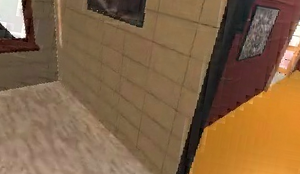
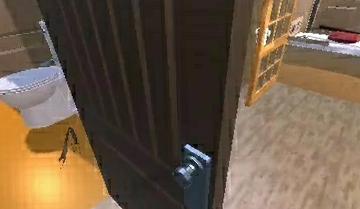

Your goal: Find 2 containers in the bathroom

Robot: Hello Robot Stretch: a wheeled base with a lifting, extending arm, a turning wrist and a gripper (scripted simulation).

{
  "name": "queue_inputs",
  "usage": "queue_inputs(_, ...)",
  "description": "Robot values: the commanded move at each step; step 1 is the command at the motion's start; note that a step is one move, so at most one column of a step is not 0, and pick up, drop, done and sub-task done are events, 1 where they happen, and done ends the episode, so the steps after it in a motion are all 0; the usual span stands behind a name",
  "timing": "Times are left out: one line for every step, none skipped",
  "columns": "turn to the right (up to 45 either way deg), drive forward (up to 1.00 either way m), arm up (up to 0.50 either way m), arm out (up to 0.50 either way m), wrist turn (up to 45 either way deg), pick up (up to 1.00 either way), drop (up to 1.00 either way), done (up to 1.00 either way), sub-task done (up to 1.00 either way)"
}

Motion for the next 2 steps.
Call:
queue_inputs(45.0,0.0,0.0,0.0,0.0,0.0,0.0,0.0,0.0)
queue_inputs(3.0,0.0,0.0,0.0,0.0,0.0,0.0,0.0,0.0)
